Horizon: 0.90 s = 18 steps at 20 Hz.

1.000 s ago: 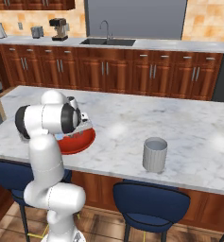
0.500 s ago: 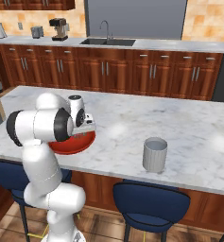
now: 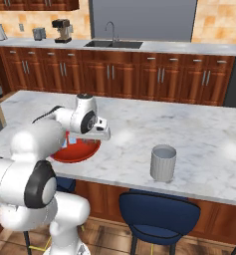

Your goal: There are four ice cubes in the ice bowl. Place two ice cubes in each glass of water.

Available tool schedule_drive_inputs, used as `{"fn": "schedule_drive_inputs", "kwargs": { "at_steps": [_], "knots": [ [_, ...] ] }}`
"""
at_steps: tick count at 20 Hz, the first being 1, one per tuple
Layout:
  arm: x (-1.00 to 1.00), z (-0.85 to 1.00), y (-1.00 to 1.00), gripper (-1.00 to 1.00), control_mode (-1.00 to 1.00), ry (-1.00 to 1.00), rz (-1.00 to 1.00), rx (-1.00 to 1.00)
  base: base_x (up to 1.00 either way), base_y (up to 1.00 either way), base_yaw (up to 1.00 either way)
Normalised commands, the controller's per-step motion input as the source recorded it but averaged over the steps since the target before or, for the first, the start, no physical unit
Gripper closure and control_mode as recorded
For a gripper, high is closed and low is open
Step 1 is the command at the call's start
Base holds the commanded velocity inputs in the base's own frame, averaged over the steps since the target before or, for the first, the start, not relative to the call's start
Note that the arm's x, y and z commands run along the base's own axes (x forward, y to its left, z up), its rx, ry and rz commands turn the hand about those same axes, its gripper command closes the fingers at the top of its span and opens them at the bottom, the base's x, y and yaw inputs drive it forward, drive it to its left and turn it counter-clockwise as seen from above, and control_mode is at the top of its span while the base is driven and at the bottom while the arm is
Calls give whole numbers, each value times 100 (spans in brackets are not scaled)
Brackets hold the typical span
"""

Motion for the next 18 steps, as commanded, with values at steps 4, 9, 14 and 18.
{"fn": "schedule_drive_inputs", "kwargs": {
  "at_steps": [4,9,14,18],
  "knots": [
    [-73,83,-97,100,-100,7,-28,-15,0,0,0],
    [-32,53,-99,100,-100,22,-33,-20,0,0,0],
    [-8,13,-100,100,-100,-4,-11,3,0,0,0],
    [0,23,-98,100,-100,-33,3,20,0,0,0]
  ]
}}
